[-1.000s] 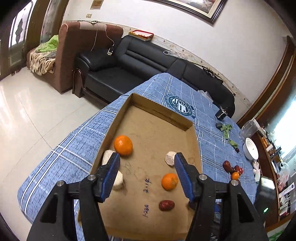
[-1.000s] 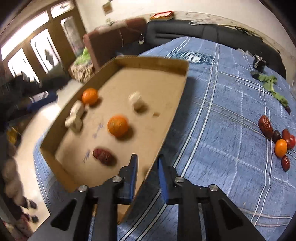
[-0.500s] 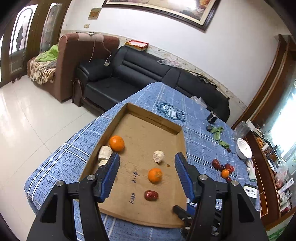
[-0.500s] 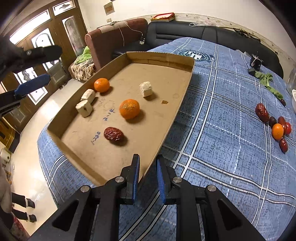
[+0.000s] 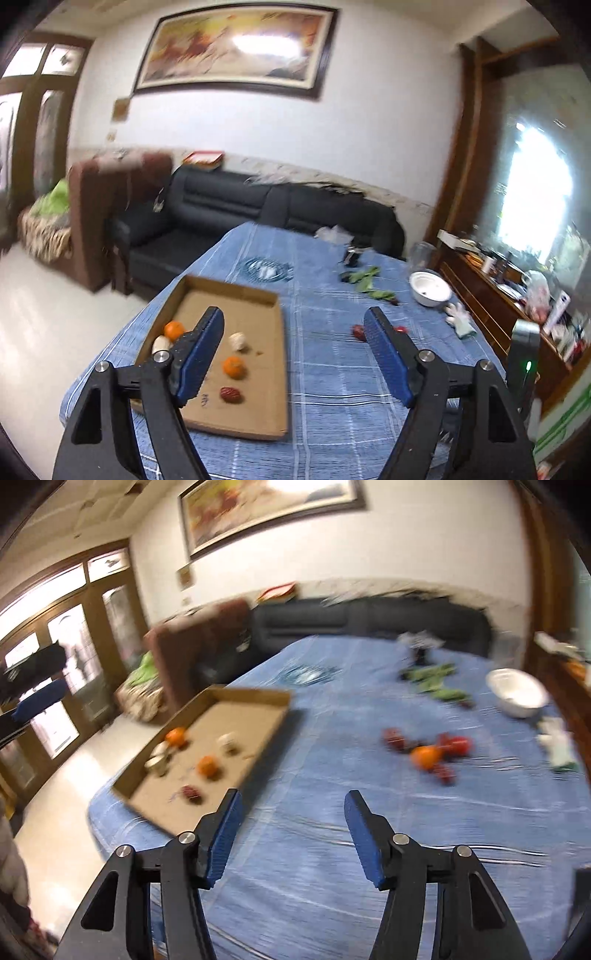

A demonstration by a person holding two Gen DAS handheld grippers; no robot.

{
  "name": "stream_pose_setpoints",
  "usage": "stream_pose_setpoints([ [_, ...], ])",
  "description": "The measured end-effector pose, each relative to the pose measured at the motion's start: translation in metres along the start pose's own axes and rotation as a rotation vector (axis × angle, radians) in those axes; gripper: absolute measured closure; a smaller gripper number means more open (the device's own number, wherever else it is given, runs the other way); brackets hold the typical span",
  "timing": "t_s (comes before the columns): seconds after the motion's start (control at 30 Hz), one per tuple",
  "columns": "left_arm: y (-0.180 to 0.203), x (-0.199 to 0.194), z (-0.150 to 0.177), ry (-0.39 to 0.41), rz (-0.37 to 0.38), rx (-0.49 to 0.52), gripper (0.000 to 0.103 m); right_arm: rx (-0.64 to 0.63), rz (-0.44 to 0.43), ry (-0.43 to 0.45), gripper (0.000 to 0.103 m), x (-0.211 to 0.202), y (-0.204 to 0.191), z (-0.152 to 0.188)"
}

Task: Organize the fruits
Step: 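Grasp a red date with the left tool while the right tool grasps the red tomato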

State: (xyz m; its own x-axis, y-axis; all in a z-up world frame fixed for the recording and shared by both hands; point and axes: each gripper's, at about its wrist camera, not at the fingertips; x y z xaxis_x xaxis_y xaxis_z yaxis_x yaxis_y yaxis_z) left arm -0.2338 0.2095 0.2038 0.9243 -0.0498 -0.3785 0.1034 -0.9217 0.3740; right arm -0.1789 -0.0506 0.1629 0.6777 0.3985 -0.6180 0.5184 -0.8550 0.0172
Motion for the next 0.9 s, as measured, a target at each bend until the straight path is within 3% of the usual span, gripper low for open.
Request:
stream_pose_setpoints([
  [0.23,0.028,0.027,0.002,-0.053,0.058,0.032,0.024,0.052,0.227,-0.008,0.040,-0.037,0.085,0.014],
  [0.37,0.035,0.069,0.006,-0.146,0.063,0.023,0.024,0.117,0.276,-0.042,0.040,-0.033,0.129,0.017],
  [0.53,0.041,0.136,0.017,-0.264,0.033,0.017,0.024,0.200,0.253,-0.100,0.040,0.010,0.172,0.018],
  [0.8,0.056,0.255,0.040,-0.469,0.072,-0.045,0.026,0.312,0.154,-0.145,0.043,0.100,0.223,0.004],
  [0.9,0.062,0.298,0.054,-0.571,0.098,-0.093,0.044,0.349,0.144,-0.168,0.055,0.133,0.234,-0.001],
])
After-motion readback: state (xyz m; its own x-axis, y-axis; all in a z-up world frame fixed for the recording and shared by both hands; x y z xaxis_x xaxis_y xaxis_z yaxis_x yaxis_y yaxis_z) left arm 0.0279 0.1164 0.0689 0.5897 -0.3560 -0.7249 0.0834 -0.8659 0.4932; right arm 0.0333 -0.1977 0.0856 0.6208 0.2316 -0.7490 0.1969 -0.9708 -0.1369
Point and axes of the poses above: each gripper's, at about its wrist camera, not at the fingertips, and x roughly the way its jaws point, y to its right, z to its underside, and after that the axes turned 11 degrees about -x, right-handed
